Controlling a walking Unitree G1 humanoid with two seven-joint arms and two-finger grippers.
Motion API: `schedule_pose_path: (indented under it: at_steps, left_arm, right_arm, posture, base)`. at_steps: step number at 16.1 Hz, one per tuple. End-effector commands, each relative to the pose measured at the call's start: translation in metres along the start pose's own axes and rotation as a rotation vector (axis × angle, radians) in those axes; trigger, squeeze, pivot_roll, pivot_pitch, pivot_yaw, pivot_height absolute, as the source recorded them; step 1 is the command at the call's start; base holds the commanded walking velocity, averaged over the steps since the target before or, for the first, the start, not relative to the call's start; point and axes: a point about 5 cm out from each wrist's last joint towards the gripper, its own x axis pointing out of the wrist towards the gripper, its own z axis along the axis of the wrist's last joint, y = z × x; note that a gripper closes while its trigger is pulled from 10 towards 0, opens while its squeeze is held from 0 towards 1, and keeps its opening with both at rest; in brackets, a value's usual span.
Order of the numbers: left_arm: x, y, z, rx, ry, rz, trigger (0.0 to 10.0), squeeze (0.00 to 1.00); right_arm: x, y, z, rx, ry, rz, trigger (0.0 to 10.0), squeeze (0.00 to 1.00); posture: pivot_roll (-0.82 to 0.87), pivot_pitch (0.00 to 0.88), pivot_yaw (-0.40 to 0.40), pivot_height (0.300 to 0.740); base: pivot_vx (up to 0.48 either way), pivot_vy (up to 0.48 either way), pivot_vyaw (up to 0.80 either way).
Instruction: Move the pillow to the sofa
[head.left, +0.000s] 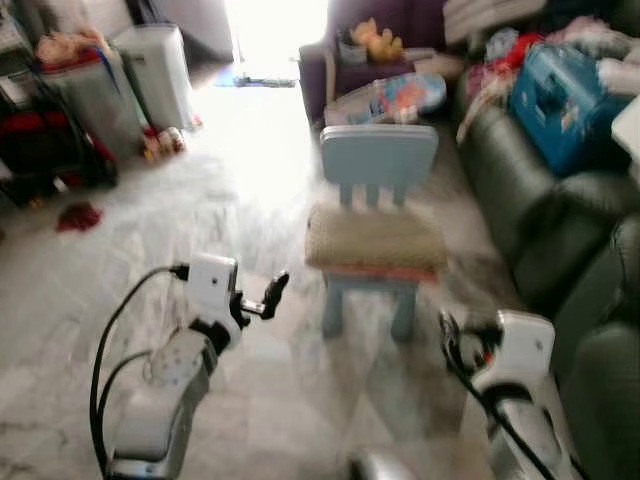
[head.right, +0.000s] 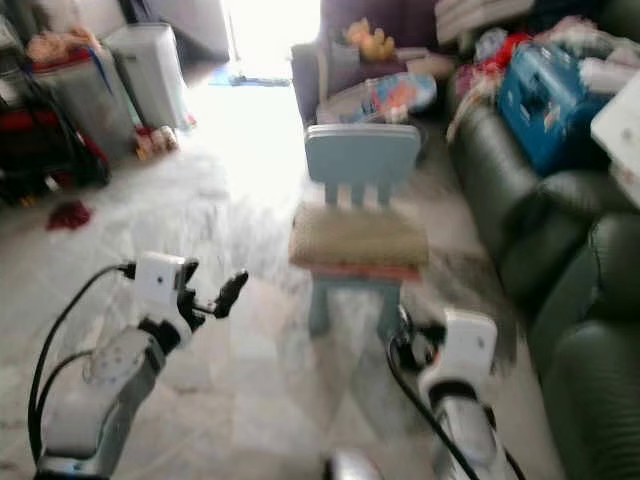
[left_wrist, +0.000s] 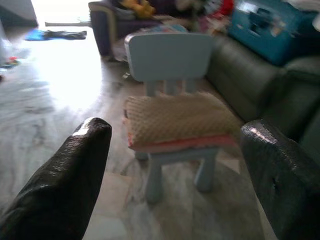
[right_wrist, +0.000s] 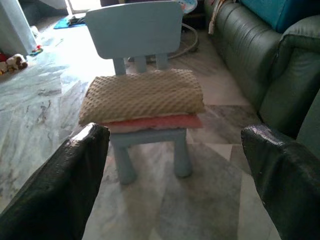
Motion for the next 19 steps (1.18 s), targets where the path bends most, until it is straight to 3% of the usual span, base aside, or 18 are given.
schedule_pose_path:
  at_steps: [1,10,14,19]
  left_arm:
    - [0.001,0.003,0.000,0.003,0.001,0.026,10.0,0.00]
    - [0.001,0.014,0.003,-0.036,-0.018,0.112,10.0,0.00]
    - [-0.005,0.013,-0.001,-0.057,-0.012,0.144,10.0,0.00]
    - [-0.010,0.015,-0.004,-0.065,-0.008,0.174,10.0,0.00]
  right_arm:
    - [0.003,0.002,0.008,-0.001,-0.024,0.015,10.0,0.00]
    - [0.013,0.003,0.025,-0.043,-0.067,0.074,10.0,0.00]
    - [0.014,0.002,0.027,-0.067,-0.062,0.100,10.0,0.00]
    - [0.023,0.003,0.034,-0.084,-0.075,0.111,10.0,0.00]
  posture:
    - [-0.07,0.000,0.027,0.740]
    - [-0.06,0.000,0.001,0.740]
    - [-0.04,0.000,-0.028,0.740]
    - [-0.04,0.000,-0.035,0.740]
  base:
    - [0.000,0.000,-0.80]
    - [0.000,0.000,0.00]
    - [0.000,0.000,0.00]
    - [0.296,0.000,0.00]
